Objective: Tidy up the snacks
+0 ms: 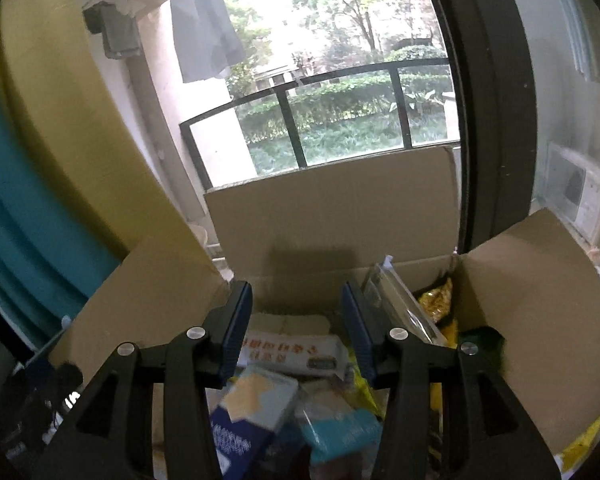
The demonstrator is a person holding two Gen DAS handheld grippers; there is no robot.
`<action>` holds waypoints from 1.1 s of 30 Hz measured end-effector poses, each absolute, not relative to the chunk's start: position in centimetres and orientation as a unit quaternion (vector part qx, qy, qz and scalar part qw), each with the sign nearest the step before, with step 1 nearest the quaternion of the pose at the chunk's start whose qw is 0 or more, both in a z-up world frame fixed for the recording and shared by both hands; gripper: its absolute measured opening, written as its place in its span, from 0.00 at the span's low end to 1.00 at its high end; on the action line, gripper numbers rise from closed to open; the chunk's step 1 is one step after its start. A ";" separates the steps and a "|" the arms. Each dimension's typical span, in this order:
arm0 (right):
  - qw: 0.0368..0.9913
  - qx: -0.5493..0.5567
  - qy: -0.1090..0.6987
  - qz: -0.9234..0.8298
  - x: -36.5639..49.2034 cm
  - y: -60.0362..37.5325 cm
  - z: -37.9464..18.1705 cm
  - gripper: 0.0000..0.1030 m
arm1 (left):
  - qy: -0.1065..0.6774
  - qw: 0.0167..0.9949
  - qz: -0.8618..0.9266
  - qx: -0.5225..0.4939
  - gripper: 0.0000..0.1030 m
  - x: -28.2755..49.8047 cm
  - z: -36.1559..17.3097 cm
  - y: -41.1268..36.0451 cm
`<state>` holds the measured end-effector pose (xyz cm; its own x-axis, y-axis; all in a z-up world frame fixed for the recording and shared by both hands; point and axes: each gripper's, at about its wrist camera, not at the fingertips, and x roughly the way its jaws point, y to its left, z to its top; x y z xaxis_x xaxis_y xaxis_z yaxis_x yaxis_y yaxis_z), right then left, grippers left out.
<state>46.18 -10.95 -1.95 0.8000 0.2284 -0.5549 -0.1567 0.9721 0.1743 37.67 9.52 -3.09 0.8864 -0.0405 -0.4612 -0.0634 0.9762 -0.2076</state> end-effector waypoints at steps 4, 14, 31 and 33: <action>0.946 0.054 0.303 0.102 44.8 -11.4 -1.8 0.48 | 0.230 0.968 0.004 -0.104 0.74 36.8 -2.5 9.2; 0.946 0.026 0.305 0.103 39.4 -11.1 -1.8 0.48 | 0.228 0.971 -0.024 -0.075 0.75 32.9 -2.2 6.0; 0.950 -0.013 0.292 0.112 29.2 -12.2 -2.1 0.48 | 0.227 0.971 -0.042 -0.070 0.95 25.0 -2.7 2.7; 0.950 -0.017 0.292 0.111 27.9 -12.6 -2.3 0.48 | 0.226 0.971 -0.040 -0.072 0.95 23.9 -2.9 2.4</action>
<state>27.86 -12.56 -2.27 0.8054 0.2006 -0.5578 -0.2204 0.9749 0.0324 23.85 2.41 -2.93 0.8949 -0.1095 -0.4326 0.0445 0.9865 -0.1576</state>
